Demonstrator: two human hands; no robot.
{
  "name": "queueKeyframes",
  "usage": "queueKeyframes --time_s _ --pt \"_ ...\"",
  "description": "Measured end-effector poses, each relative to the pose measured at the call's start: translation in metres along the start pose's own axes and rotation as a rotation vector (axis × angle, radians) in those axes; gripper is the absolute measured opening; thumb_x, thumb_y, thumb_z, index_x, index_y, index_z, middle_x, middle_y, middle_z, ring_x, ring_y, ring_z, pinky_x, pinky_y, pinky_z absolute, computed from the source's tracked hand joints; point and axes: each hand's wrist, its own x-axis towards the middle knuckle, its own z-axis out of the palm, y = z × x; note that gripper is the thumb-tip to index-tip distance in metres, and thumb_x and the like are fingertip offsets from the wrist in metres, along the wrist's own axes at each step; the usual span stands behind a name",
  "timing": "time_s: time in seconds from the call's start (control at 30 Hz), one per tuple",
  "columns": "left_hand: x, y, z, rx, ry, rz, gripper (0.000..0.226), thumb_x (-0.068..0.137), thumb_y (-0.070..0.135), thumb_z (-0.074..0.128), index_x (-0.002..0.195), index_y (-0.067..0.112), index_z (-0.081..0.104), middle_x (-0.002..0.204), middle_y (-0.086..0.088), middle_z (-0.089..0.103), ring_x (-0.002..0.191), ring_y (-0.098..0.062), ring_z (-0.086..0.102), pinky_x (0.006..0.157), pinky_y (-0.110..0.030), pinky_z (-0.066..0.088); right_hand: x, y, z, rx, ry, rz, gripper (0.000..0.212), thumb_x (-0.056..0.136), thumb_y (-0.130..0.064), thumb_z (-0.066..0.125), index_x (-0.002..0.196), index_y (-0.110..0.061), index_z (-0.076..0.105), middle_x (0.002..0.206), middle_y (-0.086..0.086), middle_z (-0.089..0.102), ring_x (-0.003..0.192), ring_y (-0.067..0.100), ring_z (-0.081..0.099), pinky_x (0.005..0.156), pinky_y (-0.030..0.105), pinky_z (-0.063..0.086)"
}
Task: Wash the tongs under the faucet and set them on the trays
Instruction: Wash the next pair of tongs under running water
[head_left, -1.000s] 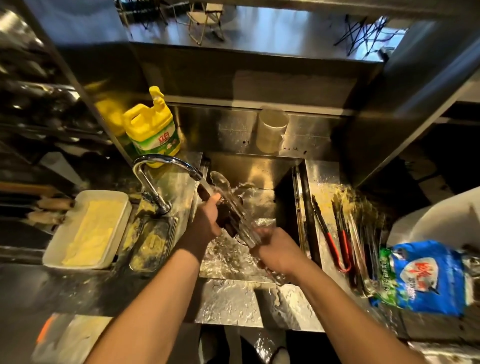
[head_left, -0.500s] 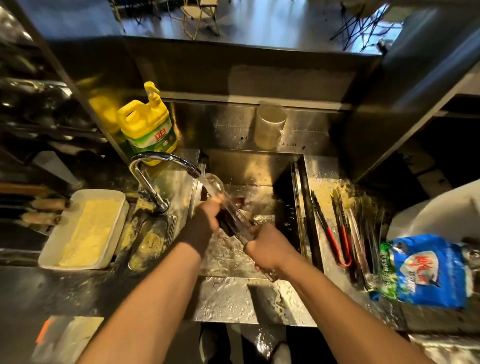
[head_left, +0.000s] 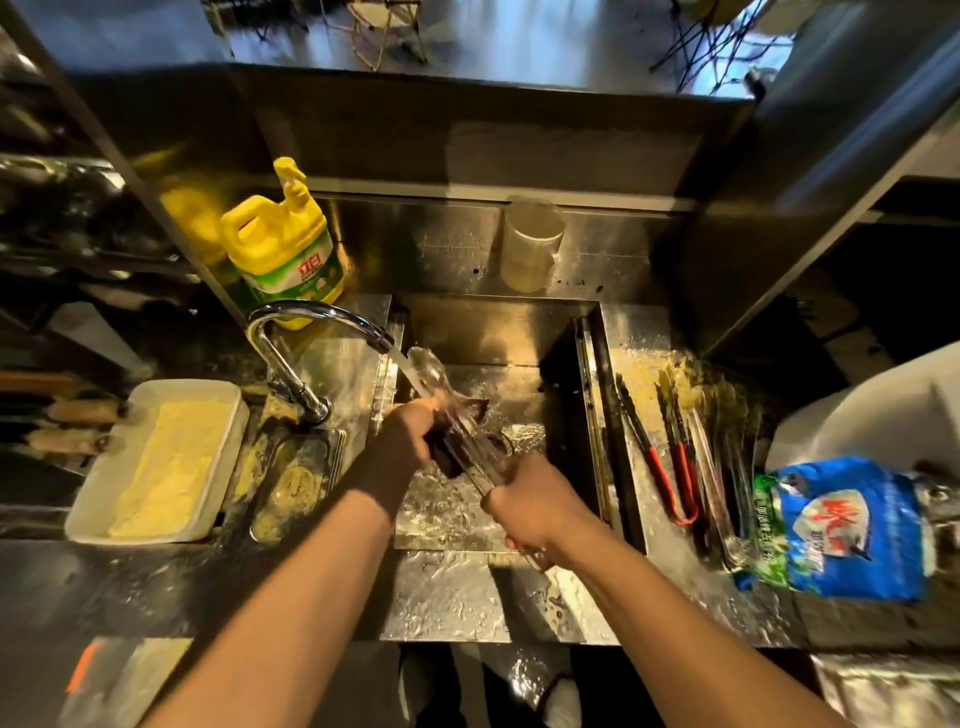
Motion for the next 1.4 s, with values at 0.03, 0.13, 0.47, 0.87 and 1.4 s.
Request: queueKeyframes --time_s 0.03,0.13,0.47,0.87,1.4 --pt "-0.002 0.001 0.002 -0.039 0.025 -0.008 0.023 0.103 0.021 0.047 0.117 0.008 0.059 0.097 -0.016 0.062 0.086 -0.032 0.064 0.078 -0.043 0.055 0.000 0.002 -0.003 -0.003 0.009 0.002 0.010 0.084 -0.010 0.060 0.077 -0.017 0.059 0.064 0.003 0.061 0.045 0.015 0.056 0.047 0.029 0.049" --pt "-0.003 -0.005 0.012 -0.044 0.091 0.051 0.030 0.103 0.023 0.047 0.124 0.004 0.058 0.107 -0.018 0.065 0.095 -0.034 0.066 0.079 -0.043 0.056 0.003 0.004 -0.013 -0.002 0.054 0.017 0.010 0.083 -0.011 0.060 0.074 -0.016 0.060 0.058 0.002 0.059 0.039 0.014 0.053 0.044 0.028 0.047" --pt "-0.003 0.018 0.024 -0.072 0.161 0.053 0.032 0.102 0.020 0.046 0.124 0.000 0.059 0.128 -0.021 0.063 0.114 -0.036 0.064 0.105 -0.053 0.047 0.006 0.002 -0.016 0.022 0.054 -0.044 0.017 0.078 -0.010 0.057 0.065 -0.020 0.061 0.046 -0.007 0.057 0.036 0.007 0.053 0.041 0.024 0.042" --pt "0.005 0.004 0.048 0.005 0.284 0.071 0.040 0.097 0.018 0.059 0.132 -0.002 0.054 0.128 -0.021 0.061 0.114 -0.037 0.063 0.090 -0.039 0.056 0.004 0.036 -0.054 0.013 -0.009 -0.023 0.015 0.080 -0.013 0.058 0.088 -0.017 0.070 0.070 0.004 0.068 0.055 0.017 0.063 0.052 0.027 0.049" --pt "-0.011 -0.038 0.018 0.053 0.193 0.115 0.024 0.099 0.022 0.055 0.089 0.001 0.059 0.085 -0.017 0.054 0.075 -0.030 0.056 0.077 -0.039 0.045 -0.013 0.066 -0.124 0.236 0.057 0.050 0.024 0.093 -0.018 0.061 0.116 -0.012 0.059 0.078 0.008 0.064 0.042 0.011 0.054 0.042 0.025 0.044"
